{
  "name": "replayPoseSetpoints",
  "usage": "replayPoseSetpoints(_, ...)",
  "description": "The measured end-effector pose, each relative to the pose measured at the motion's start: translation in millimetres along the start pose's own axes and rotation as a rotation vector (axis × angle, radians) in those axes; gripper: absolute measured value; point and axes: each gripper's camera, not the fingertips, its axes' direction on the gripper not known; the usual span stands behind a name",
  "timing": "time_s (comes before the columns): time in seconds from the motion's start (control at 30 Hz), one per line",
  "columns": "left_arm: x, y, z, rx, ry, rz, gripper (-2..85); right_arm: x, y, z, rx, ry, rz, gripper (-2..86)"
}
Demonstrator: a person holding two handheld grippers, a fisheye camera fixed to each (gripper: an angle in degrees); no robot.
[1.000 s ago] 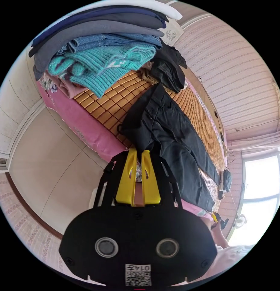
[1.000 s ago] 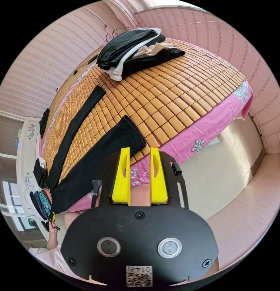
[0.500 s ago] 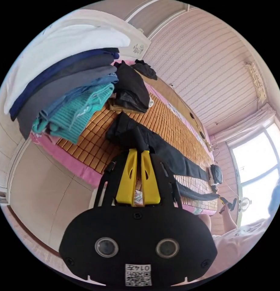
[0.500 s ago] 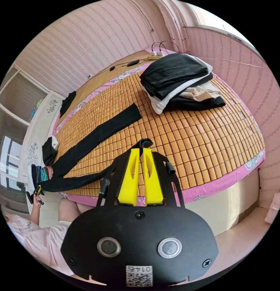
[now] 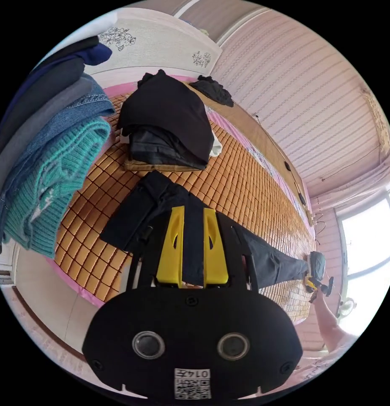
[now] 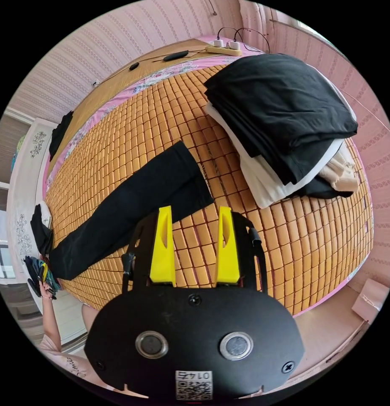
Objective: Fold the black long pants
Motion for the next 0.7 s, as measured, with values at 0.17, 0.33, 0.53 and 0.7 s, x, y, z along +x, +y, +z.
replayPoseSetpoints(0.17, 51, 13, 47, -0.212, -0.273, 0.221, 6.5, -9, -34, 48, 0.046, 0.007, 0.111, 11.2)
replayPoseSetpoints(0.33, 94, 20, 67, -0.245, -0.468, 0.391, 6.1, -36, -76, 73, 0.081, 0.088, 0.096, 6.6)
replayPoseSetpoints(0.53, 118, 10, 65, -0.293, -0.463, 0.416, 5.8, -46, -138, 93, 0.207, -0.039, 0.113, 5.7)
replayPoseSetpoints(0.7, 135, 10, 64, -0.293, -0.482, 0.426, 5.5, -63, -222, 146, 0.151, -0.058, 0.15, 7.1)
